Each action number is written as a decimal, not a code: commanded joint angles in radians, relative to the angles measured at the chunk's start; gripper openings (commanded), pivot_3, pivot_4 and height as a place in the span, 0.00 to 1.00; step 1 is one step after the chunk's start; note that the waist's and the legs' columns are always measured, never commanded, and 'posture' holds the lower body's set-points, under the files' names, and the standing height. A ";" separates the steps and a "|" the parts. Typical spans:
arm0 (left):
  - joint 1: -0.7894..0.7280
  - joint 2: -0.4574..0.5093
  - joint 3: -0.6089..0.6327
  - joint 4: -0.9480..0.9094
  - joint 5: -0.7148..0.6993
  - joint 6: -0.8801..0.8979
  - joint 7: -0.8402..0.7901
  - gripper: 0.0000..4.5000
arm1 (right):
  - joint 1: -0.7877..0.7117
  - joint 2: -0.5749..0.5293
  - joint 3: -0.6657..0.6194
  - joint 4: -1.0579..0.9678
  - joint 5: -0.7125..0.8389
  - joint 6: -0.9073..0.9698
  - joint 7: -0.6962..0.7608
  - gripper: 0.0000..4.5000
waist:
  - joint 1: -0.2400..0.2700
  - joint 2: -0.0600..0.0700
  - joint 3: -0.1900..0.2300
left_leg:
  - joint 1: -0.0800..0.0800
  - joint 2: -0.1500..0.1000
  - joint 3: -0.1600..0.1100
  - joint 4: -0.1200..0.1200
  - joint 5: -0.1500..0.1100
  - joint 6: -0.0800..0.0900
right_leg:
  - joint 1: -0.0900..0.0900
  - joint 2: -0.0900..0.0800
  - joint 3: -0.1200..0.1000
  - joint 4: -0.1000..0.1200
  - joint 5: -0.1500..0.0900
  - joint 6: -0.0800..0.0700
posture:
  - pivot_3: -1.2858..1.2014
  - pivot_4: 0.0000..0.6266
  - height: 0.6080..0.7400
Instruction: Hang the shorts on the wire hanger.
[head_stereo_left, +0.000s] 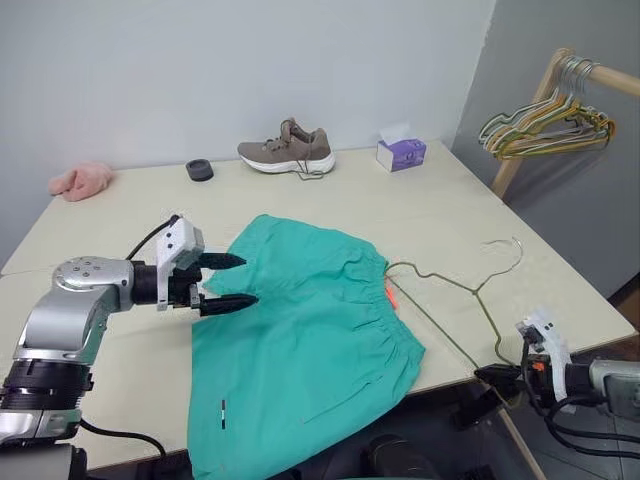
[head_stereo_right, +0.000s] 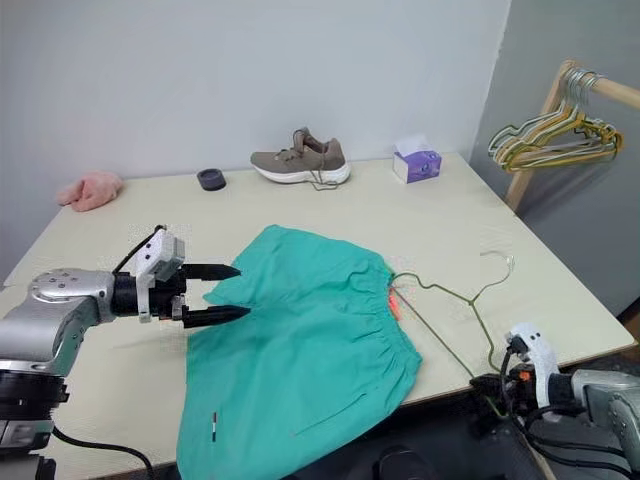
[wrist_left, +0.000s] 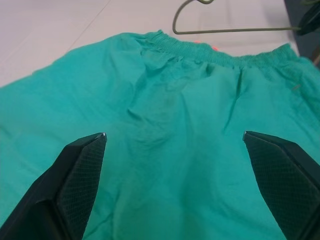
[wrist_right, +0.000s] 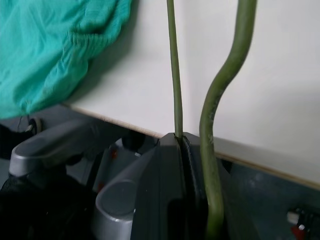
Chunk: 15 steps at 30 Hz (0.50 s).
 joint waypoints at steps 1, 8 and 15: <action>-0.011 0.008 -0.003 0.006 0.022 -0.039 -0.006 0.99 | -0.014 -0.046 0.030 -0.031 0.040 0.000 0.033 0.00 | 0.000 0.000 0.000 | 0.000 0.000 0.000 0.000 0.000 0.000 | 0.000 0.000 0.000 0.000 0.000 0.000 | 0.43 0.00 1.00; -0.020 0.001 0.004 0.026 0.040 -0.063 0.017 0.99 | -0.090 -0.135 0.119 -0.055 0.022 -0.097 0.070 0.00 | 0.001 0.000 0.000 | -0.001 0.000 0.000 0.000 0.000 0.000 | 0.000 0.000 0.000 -0.002 0.001 0.001 | 0.43 0.00 1.00; -0.037 -0.014 0.017 0.067 0.059 -0.099 0.072 0.99 | -0.134 -0.232 0.224 -0.081 -0.071 -0.259 0.091 0.00 | 0.004 0.000 0.000 | -0.002 0.000 0.000 0.000 0.000 0.000 | 0.000 -0.001 -0.001 -0.003 0.001 0.001 | 0.43 0.00 1.00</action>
